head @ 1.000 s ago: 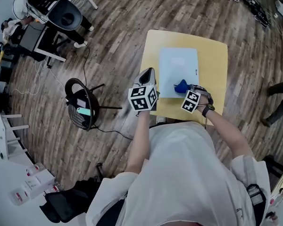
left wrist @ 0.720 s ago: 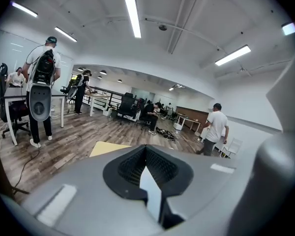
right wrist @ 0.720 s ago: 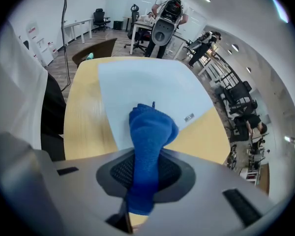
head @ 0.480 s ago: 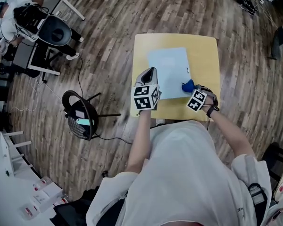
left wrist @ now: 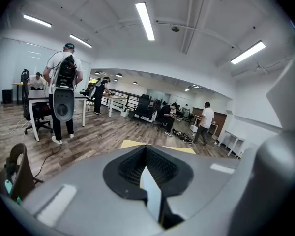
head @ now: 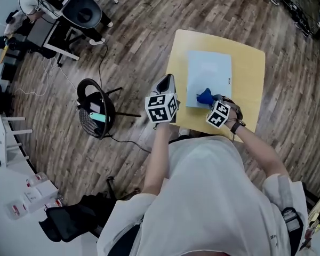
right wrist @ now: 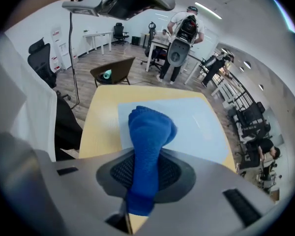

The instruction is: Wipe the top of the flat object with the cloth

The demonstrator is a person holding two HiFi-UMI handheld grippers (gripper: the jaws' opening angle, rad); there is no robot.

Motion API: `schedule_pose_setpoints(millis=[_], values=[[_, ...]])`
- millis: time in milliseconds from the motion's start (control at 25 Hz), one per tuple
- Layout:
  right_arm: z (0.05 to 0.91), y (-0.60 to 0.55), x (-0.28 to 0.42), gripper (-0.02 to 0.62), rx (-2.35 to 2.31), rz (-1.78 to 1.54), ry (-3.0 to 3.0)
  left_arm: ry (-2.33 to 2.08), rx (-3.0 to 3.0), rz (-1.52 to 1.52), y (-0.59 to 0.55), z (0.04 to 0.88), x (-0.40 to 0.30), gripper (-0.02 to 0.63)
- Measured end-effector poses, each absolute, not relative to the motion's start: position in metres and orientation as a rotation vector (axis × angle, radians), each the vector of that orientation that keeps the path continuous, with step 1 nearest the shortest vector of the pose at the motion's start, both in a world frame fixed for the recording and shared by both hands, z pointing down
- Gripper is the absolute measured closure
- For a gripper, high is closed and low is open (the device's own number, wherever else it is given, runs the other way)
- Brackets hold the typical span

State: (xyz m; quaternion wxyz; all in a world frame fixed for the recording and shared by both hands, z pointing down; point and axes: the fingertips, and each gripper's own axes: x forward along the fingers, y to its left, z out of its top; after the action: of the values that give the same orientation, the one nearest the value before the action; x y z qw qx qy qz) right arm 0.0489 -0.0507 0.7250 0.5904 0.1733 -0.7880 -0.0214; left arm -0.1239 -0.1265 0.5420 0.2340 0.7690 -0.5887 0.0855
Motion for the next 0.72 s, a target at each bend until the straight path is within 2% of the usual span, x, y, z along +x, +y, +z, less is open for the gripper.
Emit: schedule_pose_setpoints(millis=[200,360,520,720], values=[[0.729,-0.051,-0.033,0.528,0.260,-0.159,-1.890,-1.709,2.021,0.212,-0.113,0.546,-0.169,0.595],[0.740,-0.040,-0.066,0.529,0.140,-0.227,-1.870,-1.749,1.986,0.207,-0.105,0.547,-0.186,0.595],[0.751,-0.036,-0.065,0.529,0.104,-0.249,-1.838,-1.742,1.989,0.211,-0.108,0.547,-0.186,0.595],[0.753,-0.037,-0.027,0.529,0.167,-0.172,-1.821,-1.683,2.034,0.228,-0.119,0.550,-0.167,0.595]])
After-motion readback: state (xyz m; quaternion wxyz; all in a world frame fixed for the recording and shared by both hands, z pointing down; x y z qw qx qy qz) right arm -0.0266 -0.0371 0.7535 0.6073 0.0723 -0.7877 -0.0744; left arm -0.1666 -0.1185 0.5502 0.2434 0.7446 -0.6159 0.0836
